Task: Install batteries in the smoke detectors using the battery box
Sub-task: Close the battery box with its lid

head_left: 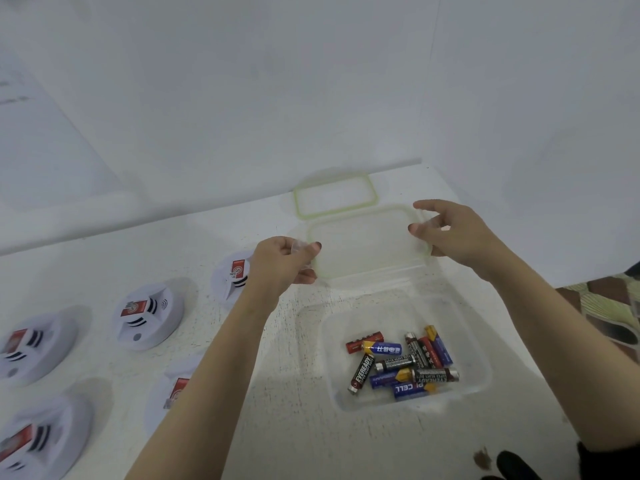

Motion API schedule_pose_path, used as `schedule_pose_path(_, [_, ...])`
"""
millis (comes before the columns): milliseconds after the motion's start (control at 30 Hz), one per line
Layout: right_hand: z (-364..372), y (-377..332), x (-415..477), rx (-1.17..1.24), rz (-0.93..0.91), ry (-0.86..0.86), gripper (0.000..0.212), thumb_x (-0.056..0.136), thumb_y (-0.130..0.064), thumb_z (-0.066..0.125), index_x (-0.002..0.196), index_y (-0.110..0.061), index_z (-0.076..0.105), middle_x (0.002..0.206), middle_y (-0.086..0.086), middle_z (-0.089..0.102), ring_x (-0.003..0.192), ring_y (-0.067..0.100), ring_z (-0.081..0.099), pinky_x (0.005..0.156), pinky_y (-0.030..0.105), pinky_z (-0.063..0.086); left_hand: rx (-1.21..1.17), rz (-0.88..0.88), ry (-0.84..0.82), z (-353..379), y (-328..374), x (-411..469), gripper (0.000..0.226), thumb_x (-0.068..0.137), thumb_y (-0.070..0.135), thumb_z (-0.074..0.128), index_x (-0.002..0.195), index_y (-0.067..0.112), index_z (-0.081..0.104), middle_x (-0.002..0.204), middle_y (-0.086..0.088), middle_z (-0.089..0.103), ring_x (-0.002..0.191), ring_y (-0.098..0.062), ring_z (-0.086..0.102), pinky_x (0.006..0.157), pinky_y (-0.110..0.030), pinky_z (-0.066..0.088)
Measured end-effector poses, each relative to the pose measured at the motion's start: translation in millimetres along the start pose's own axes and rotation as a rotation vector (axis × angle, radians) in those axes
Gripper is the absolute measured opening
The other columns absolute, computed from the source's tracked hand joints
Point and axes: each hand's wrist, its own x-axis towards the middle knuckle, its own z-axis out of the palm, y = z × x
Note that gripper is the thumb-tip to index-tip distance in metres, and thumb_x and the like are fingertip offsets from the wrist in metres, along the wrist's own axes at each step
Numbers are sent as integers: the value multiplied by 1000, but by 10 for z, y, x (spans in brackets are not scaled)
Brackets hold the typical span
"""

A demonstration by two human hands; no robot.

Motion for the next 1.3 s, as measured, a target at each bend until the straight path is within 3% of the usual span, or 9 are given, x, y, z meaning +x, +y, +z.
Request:
schedule_pose_path(233, [18, 25, -86, 121, -78, -89, 42, 90, -28, 61, 129, -42, 51, 117, 1, 56, 102, 12, 59, 70, 13, 53, 57, 151, 73, 29, -28, -13, 39, 92, 20, 66, 127, 26, 50, 78, -9, 62, 48, -5, 63, 64, -26, 59])
schedule_pose_path(333, [33, 41, -111, 87, -127, -232, 51, 81, -37, 66, 130, -43, 51, 141, -16, 43, 125, 7, 44, 98, 25, 43, 211, 216, 4, 55, -54, -34, 49, 90, 38, 65, 136, 34, 50, 116, -1, 59, 90, -6, 67, 81, -31, 58])
schedule_pose_path(433, [24, 55, -130, 61, -121, -360, 68, 73, -29, 76, 131, -47, 47, 146, -17, 36, 134, 8, 33, 107, 25, 28, 298, 204, -220, 90, -126, -43, 93, 64, 64, 77, 144, 49, 32, 147, 10, 36, 129, -18, 45, 100, -29, 40])
schedule_pose_path(533, [70, 68, -130, 0, -118, -398, 76, 71, -25, 79, 131, -54, 42, 147, -17, 35, 131, 10, 36, 101, 17, 34, 265, 211, -249, 130, -193, -46, 116, 45, 61, 87, 143, 54, 27, 140, 15, 34, 115, 1, 44, 93, -23, 41])
schedule_pose_path(633, [128, 60, -142, -34, -141, -366, 77, 73, -21, 79, 133, -51, 40, 146, -17, 36, 126, 2, 35, 83, 5, 33, 242, 263, -197, 175, -230, -58, 105, 59, 39, 90, 145, 50, 30, 133, 18, 37, 96, 11, 45, 79, -14, 42])
schedule_pose_path(767, [188, 108, -148, 3, -170, -275, 73, 71, -19, 80, 124, -57, 48, 142, -15, 44, 128, 9, 42, 104, 28, 40, 237, 339, -113, 224, -275, -69, 94, 67, 33, 87, 144, 47, 35, 126, 26, 40, 104, 15, 44, 76, -10, 44])
schedule_pose_path(1000, [244, 183, -152, 25, -184, -186, 67, 73, -18, 79, 123, -54, 53, 132, -18, 52, 120, 11, 50, 99, 36, 48, 188, 378, -42, 248, -346, -66, 89, 67, 29, 88, 141, 43, 42, 125, 26, 47, 111, 11, 47, 79, -5, 45])
schedule_pose_path(1133, [256, 195, -155, -6, -191, -164, 64, 75, -21, 77, 124, -54, 52, 129, -21, 51, 119, 11, 49, 98, 35, 49, 188, 397, -16, 258, -352, -60, 85, 68, 30, 87, 140, 43, 43, 119, 30, 48, 112, 4, 52, 82, -16, 51])
schedule_pose_path(1300, [113, 76, -91, -152, -196, -343, 58, 80, -34, 71, 129, -51, 44, 144, -23, 33, 137, 2, 21, 107, 31, 30, 206, 359, -114, 161, -296, -7, 85, 68, 28, 87, 137, 49, 42, 127, 35, 40, 116, -2, 52, 86, -21, 53])
